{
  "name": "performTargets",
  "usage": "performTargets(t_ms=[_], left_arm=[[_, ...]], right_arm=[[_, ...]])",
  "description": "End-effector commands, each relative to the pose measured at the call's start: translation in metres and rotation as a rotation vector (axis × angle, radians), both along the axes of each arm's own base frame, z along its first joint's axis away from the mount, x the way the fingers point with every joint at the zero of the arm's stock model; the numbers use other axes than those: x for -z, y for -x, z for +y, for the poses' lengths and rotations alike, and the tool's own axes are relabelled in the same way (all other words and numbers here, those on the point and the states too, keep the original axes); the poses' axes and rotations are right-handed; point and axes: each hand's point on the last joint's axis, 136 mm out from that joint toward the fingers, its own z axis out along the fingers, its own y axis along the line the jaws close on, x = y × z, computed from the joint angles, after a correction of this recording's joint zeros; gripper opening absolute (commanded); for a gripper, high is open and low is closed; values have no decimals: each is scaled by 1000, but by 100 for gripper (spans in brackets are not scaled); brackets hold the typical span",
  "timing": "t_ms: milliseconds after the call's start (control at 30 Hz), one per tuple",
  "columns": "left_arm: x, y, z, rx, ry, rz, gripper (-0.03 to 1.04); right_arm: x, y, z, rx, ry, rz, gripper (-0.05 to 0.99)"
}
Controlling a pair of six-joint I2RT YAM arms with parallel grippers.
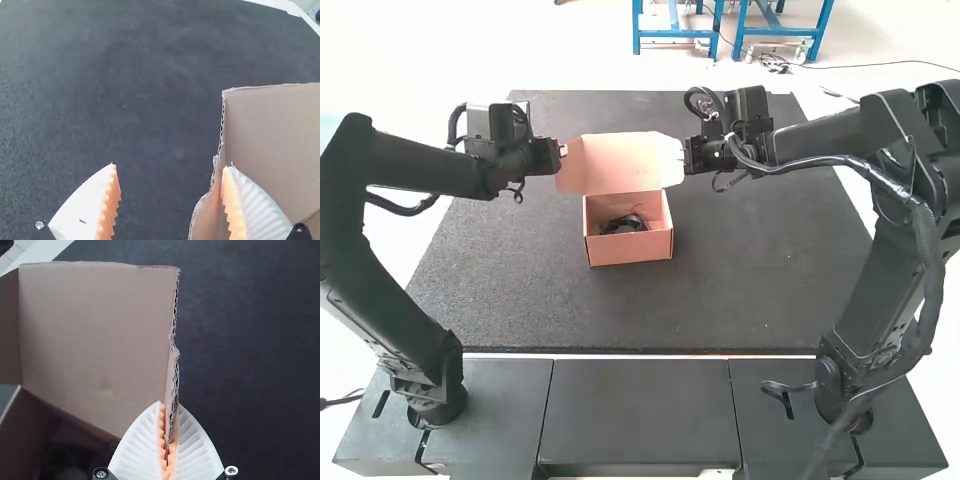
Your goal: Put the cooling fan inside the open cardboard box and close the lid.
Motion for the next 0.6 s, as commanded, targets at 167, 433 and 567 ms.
performTargets(t_ms=[167,433,567], left_arm=[[-23,5,-7,27,49,-22,38],[0,23,-28,108,69,31,32],[8,30,-33,134,77,44,23]], right_arm=[[13,14,-2,-30,5,50,-2],[11,15,0,-38,0,45,-2],[11,16,0,-40,-1,45,-2]])
